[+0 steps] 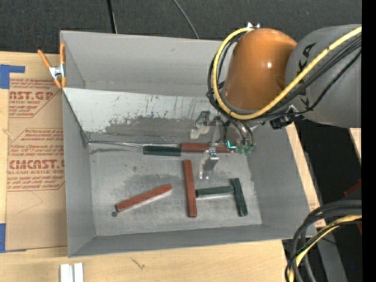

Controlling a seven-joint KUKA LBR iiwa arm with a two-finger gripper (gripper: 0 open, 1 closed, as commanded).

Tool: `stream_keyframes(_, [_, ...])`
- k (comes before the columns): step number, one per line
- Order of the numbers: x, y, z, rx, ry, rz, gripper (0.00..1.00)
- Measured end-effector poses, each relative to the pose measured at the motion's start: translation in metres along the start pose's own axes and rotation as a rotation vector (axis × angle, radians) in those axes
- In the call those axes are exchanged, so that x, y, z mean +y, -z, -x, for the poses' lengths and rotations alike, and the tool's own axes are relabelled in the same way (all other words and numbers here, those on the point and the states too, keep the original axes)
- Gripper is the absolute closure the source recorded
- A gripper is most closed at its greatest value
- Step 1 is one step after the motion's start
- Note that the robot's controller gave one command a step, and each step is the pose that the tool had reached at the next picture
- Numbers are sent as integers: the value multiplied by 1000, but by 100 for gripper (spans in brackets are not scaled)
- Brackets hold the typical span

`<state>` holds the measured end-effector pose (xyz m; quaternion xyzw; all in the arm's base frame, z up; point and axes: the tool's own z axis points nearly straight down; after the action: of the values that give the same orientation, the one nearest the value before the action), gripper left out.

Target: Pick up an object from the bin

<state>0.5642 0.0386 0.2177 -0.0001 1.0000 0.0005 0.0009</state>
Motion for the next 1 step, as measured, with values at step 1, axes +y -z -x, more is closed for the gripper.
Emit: stream_keyframes(1, [-16, -42, -7, -8, -25, 1, 0])
